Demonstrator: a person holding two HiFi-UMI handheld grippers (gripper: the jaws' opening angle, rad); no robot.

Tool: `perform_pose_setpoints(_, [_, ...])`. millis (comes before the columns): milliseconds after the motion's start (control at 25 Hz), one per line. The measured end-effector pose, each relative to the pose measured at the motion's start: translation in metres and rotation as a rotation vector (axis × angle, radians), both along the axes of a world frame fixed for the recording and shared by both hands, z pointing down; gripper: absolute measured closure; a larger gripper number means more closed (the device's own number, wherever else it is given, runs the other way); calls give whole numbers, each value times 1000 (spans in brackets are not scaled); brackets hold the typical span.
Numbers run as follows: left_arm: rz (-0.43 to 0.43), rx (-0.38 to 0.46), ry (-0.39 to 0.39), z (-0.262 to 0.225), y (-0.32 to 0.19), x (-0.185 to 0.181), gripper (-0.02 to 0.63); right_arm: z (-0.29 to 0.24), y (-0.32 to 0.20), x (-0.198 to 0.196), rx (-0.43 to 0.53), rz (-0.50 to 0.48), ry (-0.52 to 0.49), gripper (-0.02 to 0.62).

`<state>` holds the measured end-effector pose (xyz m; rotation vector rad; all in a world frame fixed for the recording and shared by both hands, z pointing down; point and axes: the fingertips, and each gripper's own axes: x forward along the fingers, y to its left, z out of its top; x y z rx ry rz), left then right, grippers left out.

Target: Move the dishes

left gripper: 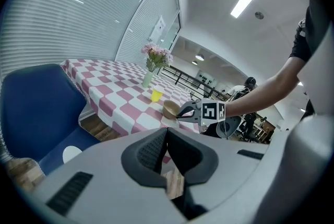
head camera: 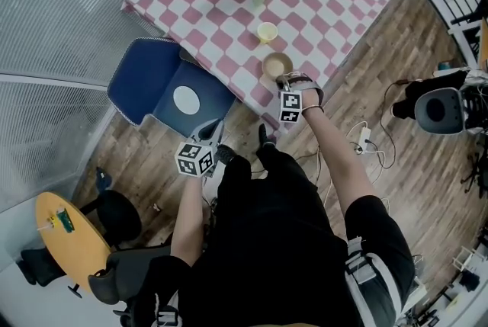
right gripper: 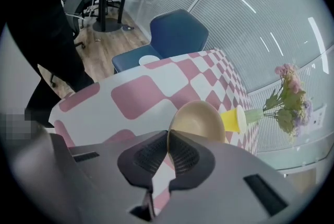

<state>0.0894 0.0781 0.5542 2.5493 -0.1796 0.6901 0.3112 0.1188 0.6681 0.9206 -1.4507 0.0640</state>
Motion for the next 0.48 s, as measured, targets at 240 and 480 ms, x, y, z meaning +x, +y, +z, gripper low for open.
perform_pose_setpoints(240, [-11, 5, -2, -4, 9, 32, 584, 0, 10, 41, -1, 20, 2, 568])
perform_pose_setpoints(480, [-34, 9, -8, -5, 12, 63, 584, -1, 6, 82, 15, 42, -4, 568])
